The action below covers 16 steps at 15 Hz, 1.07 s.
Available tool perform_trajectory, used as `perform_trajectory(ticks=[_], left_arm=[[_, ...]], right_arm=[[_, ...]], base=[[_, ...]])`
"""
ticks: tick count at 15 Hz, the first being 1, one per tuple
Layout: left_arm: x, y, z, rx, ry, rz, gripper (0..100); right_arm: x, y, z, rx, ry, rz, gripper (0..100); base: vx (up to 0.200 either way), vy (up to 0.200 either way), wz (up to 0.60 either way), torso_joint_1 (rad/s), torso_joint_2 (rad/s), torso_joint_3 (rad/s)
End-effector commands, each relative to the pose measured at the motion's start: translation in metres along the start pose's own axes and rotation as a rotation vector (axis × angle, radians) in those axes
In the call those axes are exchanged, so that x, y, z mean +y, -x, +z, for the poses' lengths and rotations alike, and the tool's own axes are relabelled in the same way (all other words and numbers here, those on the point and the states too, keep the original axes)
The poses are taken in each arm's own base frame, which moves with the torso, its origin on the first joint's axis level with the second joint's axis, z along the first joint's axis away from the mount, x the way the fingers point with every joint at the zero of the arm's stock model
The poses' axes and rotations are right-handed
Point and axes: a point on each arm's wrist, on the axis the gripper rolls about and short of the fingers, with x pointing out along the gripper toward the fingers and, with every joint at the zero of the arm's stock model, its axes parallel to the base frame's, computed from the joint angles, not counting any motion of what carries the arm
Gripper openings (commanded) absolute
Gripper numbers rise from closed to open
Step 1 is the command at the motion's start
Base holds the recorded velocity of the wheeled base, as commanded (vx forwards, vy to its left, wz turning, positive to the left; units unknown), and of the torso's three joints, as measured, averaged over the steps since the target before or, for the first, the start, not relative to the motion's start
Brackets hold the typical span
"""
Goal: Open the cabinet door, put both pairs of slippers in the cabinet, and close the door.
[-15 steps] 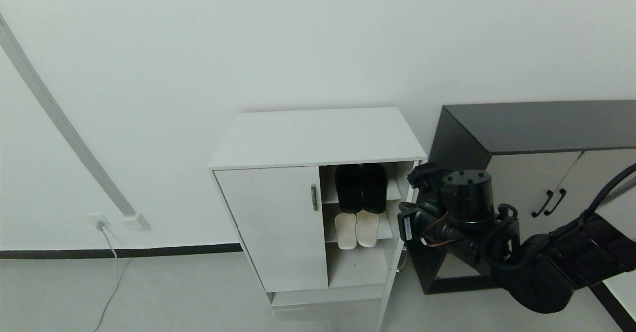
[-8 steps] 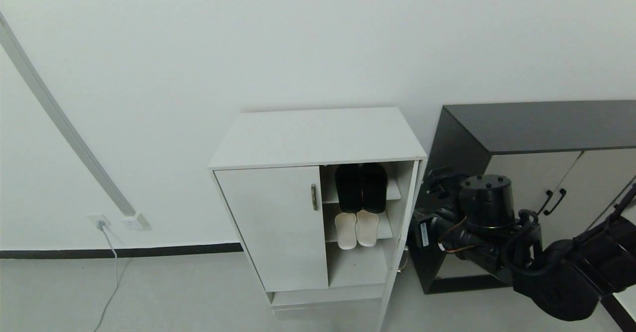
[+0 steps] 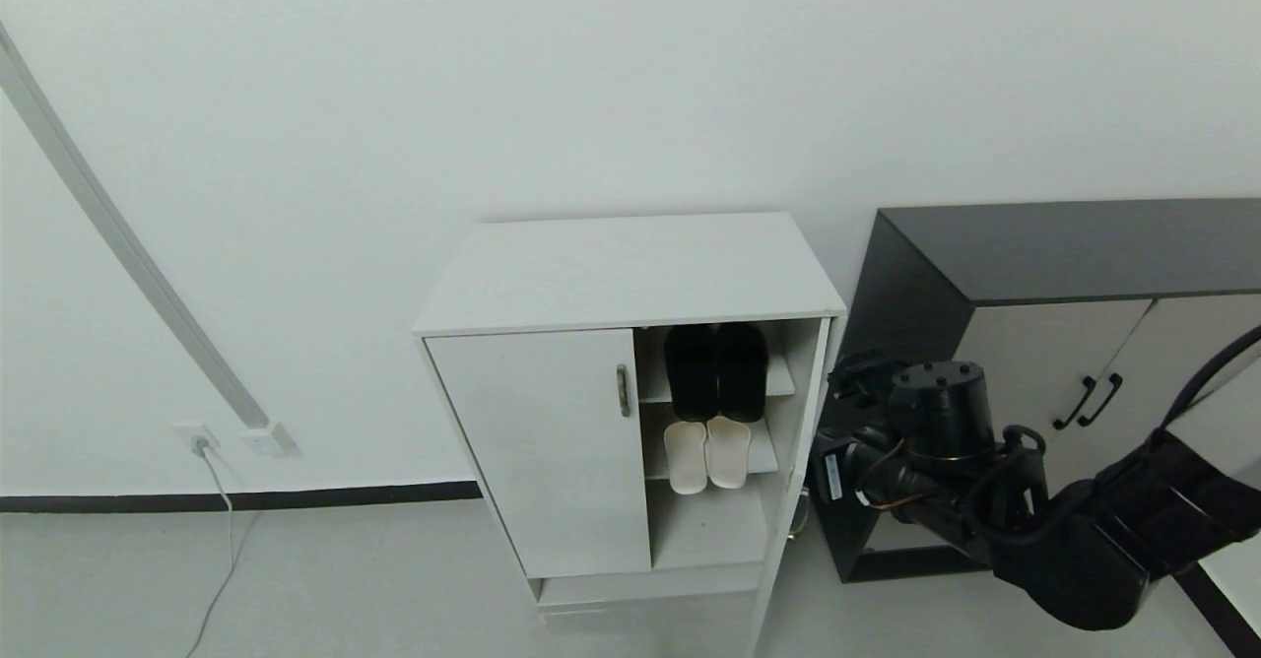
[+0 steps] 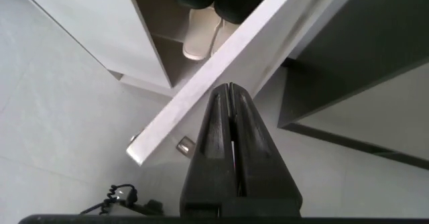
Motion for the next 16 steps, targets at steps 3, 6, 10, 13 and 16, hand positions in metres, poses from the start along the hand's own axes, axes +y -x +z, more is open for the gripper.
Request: perform_trajectory(ticks=[3, 6, 10, 13, 16], left_arm=[[0.000, 0.000, 0.000, 0.001, 0.000, 0.001, 0], [0.000, 0.000, 0.000, 0.001, 0.000, 0.001, 0], [0.000, 0.000, 0.000, 0.001, 0.000, 0.001, 0], [0.000, 0.000, 0.000, 0.001, 0.000, 0.001, 0], [0.000, 0.000, 0.000, 0.001, 0.000, 0.001, 0]], right_arm=[[0.007, -0.024, 0.000, -0.006, -0.019, 0.001, 0], [0.014, -0.050, 0.009, -0.047, -0.067, 0.036, 0], [0.021, -0.073, 0.012, -0.075, -0.089, 0.043, 0], [0.026, -0.093, 0.016, -0.122, -0.100, 0.059, 0], [0.029, -0.116, 0.023, -0.170, -0.112, 0.056, 0]], base=[[0.000, 0.000, 0.00, 0.000, 0.00, 0.000], [0.000, 0.000, 0.00, 0.000, 0.00, 0.000], [0.000, 0.000, 0.00, 0.000, 0.00, 0.000], [0.000, 0.000, 0.00, 0.000, 0.00, 0.000], [0.000, 0.000, 0.00, 0.000, 0.00, 0.000]])
